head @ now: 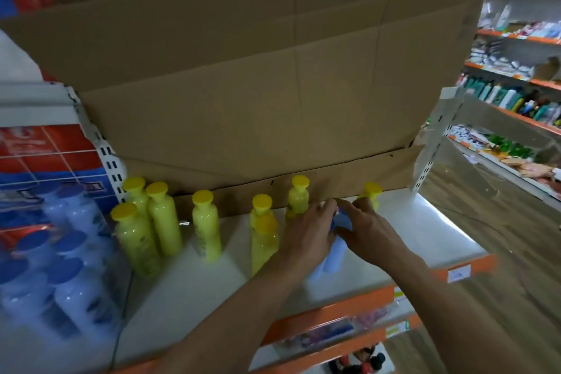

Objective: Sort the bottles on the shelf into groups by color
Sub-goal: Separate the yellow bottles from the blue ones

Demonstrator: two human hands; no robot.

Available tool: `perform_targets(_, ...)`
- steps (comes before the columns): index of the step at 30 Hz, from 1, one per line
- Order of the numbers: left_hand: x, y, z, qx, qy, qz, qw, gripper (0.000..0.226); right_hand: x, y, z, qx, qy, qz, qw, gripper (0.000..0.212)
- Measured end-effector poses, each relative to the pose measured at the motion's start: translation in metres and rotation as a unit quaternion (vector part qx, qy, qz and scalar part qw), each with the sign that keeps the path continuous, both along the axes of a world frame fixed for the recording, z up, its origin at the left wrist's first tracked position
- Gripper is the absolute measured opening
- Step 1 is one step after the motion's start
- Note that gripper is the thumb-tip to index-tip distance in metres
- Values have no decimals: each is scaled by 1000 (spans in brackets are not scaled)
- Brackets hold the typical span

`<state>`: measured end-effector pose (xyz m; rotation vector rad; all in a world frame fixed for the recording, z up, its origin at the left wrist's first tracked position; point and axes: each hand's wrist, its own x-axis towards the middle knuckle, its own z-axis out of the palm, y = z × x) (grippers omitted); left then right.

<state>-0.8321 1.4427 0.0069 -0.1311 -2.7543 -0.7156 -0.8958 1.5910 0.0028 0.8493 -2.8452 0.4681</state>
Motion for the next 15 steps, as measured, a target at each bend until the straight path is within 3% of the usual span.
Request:
perform_targets(4, 16, -6, -6, 14, 5, 15, 1000, 25, 6, -3, 5, -28, 13, -2, 1000, 32)
perform_targets(11, 75, -45, 32, 79, 84, 14, 993, 22, 60, -17, 42, -31, 44, 4, 999, 27)
perform_targets(15, 118, -77, 49, 90, 88, 30, 992, 21, 99, -38, 73, -27, 38, 23, 999, 24)
